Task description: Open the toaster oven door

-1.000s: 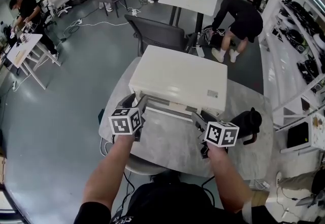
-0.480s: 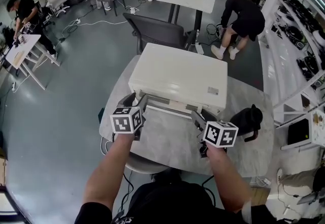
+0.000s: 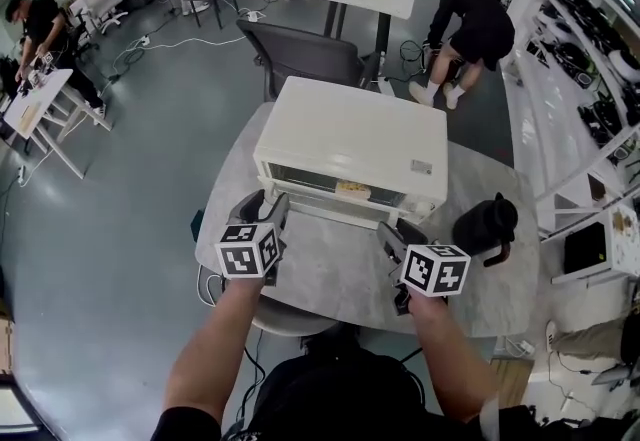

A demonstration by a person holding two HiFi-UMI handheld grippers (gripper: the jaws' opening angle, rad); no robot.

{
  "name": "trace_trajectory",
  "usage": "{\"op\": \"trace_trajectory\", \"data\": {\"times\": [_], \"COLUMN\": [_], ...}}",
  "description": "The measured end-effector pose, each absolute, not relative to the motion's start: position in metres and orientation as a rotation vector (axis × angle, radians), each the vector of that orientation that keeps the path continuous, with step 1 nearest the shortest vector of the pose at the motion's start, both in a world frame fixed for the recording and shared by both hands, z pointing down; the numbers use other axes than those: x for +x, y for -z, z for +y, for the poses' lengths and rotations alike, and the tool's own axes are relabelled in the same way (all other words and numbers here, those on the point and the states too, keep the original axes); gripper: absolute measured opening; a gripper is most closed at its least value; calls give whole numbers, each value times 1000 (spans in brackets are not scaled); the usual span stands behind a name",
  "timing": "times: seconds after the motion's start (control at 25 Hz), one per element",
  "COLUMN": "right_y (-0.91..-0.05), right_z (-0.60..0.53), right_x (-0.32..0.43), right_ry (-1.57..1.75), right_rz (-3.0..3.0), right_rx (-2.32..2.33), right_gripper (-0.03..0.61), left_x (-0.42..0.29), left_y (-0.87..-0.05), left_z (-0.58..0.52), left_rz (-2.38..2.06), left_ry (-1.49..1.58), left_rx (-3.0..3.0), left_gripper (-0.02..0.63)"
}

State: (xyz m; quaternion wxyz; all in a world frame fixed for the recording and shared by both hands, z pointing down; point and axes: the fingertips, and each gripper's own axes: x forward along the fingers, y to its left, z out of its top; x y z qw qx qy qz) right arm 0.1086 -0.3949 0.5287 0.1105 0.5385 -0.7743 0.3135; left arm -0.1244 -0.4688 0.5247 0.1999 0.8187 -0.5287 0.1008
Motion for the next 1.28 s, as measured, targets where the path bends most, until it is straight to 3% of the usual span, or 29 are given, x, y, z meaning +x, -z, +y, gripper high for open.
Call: {"op": "trace_trajectory", "data": {"times": [0.92, 1.28], "right_y": [-573, -595], "right_z": [-330, -300], "right_x": [94, 97], "right_ry": [-1056, -1125], "right_rz": [-2228, -2228], "right_rx": [1457, 1330], "right_gripper": [133, 156], "left_x": [-143, -154], "left_y": [-570, -604], "left_z": [-402, -372], "left_rz": [-1453, -1497], "left_ry": [-372, -412], "left_rx": [2210, 2088], "left_gripper": [202, 196]}}
